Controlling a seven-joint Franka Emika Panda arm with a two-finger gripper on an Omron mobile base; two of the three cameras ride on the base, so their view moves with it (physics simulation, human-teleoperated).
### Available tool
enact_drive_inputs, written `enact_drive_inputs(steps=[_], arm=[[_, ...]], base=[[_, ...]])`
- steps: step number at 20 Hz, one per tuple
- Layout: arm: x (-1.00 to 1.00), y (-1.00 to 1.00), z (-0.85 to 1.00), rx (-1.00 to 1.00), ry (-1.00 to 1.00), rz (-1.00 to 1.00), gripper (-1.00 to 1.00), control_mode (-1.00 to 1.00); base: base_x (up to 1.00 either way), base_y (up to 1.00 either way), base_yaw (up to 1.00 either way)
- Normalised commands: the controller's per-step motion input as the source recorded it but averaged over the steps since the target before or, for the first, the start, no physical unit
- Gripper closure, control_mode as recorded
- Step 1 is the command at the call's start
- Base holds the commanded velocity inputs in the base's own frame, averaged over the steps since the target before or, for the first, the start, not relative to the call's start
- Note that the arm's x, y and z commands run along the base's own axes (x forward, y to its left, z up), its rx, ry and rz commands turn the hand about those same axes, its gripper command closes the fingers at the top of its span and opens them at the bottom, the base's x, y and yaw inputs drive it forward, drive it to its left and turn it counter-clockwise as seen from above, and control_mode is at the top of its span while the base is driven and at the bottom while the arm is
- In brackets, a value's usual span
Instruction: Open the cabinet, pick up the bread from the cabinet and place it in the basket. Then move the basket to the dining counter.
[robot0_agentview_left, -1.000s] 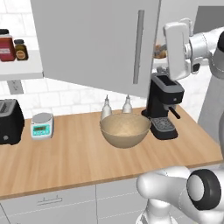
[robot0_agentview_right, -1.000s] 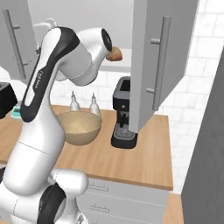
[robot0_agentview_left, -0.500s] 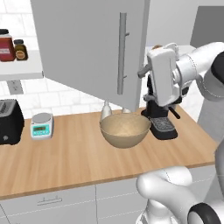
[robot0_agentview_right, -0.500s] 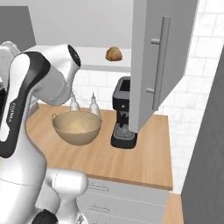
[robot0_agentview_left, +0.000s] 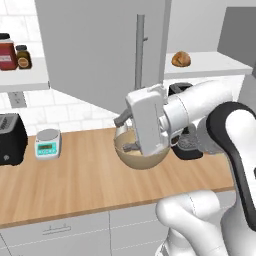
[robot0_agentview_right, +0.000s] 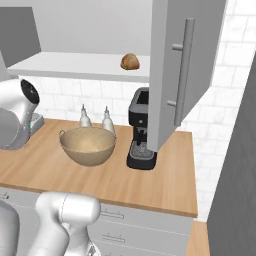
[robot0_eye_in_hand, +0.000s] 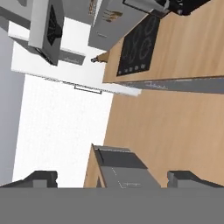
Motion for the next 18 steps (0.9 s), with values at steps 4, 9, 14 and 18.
enact_drive_inputs(steps=[4, 9, 14, 18], arm=[[-0.89, 0.04, 0.76, -0.01, 0.0, 0.14, -1.0, -1.0], [-0.53, -0.71, 0.57, -0.15, -0.01, 0.03, -1.0, -1.0], [-0.03, -1.0, 0.22, -0.33, -0.15, -0.06, -1.0, -1.0], [0.33, -1.0, 0.0, -0.4, -0.16, -0.11, -1.0, -1.0]], base=[[0.0, 0.0, 0.0], [0.0, 0.0, 0.0], [0.0, 0.0, 0.0], [0.0, 0.0, 0.0]])
